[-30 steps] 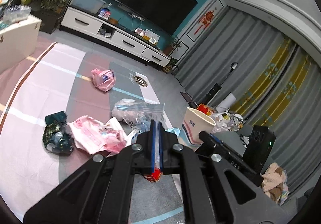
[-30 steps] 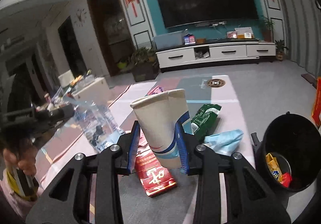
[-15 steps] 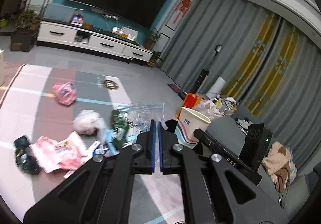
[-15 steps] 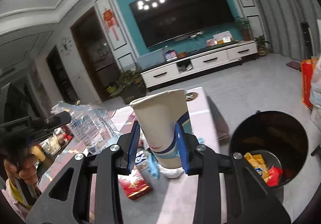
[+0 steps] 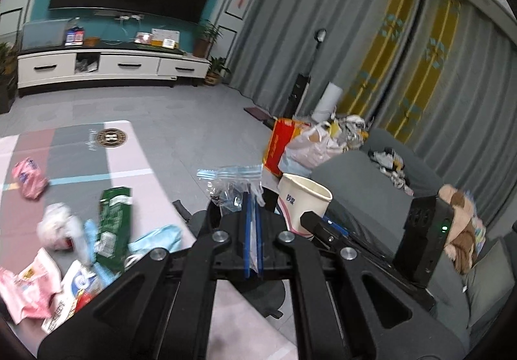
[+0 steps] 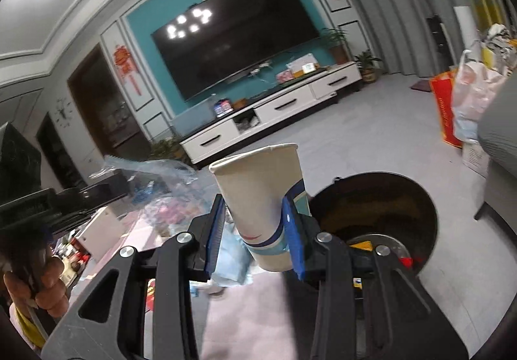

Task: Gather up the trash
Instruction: 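Carry the cup and plastic bag over the bin and release both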

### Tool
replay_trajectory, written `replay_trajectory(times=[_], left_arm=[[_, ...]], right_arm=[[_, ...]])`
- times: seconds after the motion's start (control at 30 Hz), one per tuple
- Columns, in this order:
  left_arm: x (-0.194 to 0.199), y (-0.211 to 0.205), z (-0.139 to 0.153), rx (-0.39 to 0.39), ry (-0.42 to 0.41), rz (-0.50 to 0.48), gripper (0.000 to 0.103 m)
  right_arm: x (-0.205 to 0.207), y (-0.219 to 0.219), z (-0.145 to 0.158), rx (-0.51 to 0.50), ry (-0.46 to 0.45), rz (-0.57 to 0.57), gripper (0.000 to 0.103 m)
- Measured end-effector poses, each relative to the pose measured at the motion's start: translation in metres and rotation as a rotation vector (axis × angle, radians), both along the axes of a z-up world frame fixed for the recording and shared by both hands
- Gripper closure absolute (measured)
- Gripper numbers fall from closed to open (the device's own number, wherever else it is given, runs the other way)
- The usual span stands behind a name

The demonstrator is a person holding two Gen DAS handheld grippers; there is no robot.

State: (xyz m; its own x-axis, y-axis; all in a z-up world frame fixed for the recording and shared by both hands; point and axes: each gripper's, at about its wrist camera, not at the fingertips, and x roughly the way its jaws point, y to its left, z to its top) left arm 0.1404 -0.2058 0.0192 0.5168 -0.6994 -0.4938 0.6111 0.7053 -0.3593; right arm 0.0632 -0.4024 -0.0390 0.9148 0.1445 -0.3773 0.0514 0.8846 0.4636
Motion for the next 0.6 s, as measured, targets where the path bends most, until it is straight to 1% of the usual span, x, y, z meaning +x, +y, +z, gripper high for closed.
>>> replay_trajectory(times=[0.1,0.27,0.4,0.43,0.47,0.5,0.53,0.57,0.6], left_arm=[[0.009,-0.030,-0.009,0.029,0.010,-0.023,0.099],[0.021,-0.064,-0.028,0.080,0.033,-0.039,0.099],[0.034,-0.081,-0.044,0.085,0.072,-0.035,0.099],[0.038,-0.084,-0.047,0.084,0.085,-0.030,0.094],[0.043,-0.087,-0.053,0.084,0.105,-0.024,0.089],[0.047,-0.091,-0.057,0.086,0.124,-0.024,0.076],[0.050,-0.093,-0.062,0.092,0.137,-0.021,0.063],[0.053,-0.096,-0.067,0.100,0.144,-0.016,0.058],[0.054,-0.097,-0.070,0.104,0.148,-0.016,0.056]], right_arm=[[-0.001,-0.010,-0.006,-0.003,0.023,-0.043,0.066],[0.001,-0.026,-0.015,0.024,0.051,-0.108,0.066],[0.001,-0.038,-0.026,0.052,0.083,-0.162,0.065],[0.002,-0.042,-0.029,0.060,0.099,-0.178,0.065],[0.004,-0.045,-0.032,0.076,0.113,-0.186,0.061],[0.006,-0.049,-0.036,0.105,0.126,-0.187,0.057],[0.005,-0.052,-0.039,0.120,0.131,-0.190,0.047],[0.005,-0.054,-0.042,0.134,0.139,-0.203,0.040],[0.005,-0.056,-0.045,0.145,0.151,-0.219,0.039]])
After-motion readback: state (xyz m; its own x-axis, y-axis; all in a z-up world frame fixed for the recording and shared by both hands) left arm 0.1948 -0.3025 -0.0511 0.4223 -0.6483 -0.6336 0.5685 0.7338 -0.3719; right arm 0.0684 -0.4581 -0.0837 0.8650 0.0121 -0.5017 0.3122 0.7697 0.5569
